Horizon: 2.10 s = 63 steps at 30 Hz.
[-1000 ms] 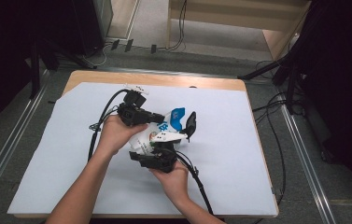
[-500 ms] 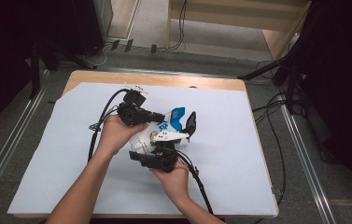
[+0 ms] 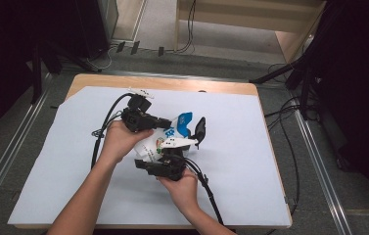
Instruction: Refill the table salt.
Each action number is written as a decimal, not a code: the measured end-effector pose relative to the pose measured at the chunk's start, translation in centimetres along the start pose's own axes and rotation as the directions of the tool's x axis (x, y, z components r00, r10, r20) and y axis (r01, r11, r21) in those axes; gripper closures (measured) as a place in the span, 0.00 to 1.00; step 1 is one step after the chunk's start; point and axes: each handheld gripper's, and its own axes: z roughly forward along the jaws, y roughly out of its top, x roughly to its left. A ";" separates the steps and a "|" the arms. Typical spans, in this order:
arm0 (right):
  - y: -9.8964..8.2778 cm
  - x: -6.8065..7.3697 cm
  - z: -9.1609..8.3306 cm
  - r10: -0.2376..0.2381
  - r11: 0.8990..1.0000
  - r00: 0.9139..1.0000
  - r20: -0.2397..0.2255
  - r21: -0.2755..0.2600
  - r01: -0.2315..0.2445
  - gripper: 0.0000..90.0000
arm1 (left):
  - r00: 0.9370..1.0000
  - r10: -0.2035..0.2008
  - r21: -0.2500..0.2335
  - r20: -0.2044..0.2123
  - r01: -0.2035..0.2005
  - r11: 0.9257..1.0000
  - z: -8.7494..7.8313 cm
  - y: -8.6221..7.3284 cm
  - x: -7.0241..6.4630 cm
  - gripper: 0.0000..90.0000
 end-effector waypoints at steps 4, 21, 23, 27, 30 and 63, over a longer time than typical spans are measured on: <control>0.0 0.0 0.0 0.000 1.000 1.000 -0.002 0.003 0.000 0.66 | 1.000 -0.007 -0.003 0.003 0.007 1.000 0.0 -0.2 0.2 0.99; 0.1 -0.2 -0.1 0.012 1.000 1.000 -0.014 0.006 -0.012 0.66 | 1.000 0.006 -0.002 0.003 -0.006 1.000 -0.3 -0.6 0.0 0.97; 0.1 -0.1 -0.1 0.007 1.000 1.000 -0.011 0.008 -0.007 0.66 | 1.000 0.009 -0.006 -0.004 -0.009 1.000 -0.3 -0.7 -0.1 0.98; 0.0 0.0 0.0 0.000 1.000 1.000 -0.006 0.006 0.000 0.66 | 1.000 0.013 -0.013 -0.016 -0.014 1.000 -0.4 -0.8 -0.1 0.99; 0.0 0.0 0.0 -0.008 1.000 1.000 -0.001 0.008 0.008 0.65 | 1.000 0.005 -0.028 -0.013 -0.005 1.000 -0.5 -0.8 -0.1 1.00; 0.2 0.2 -0.2 -0.012 1.000 1.000 -0.011 0.009 0.012 0.66 | 1.000 -0.018 -0.064 0.018 0.019 0.998 -0.9 -1.1 -0.3 0.99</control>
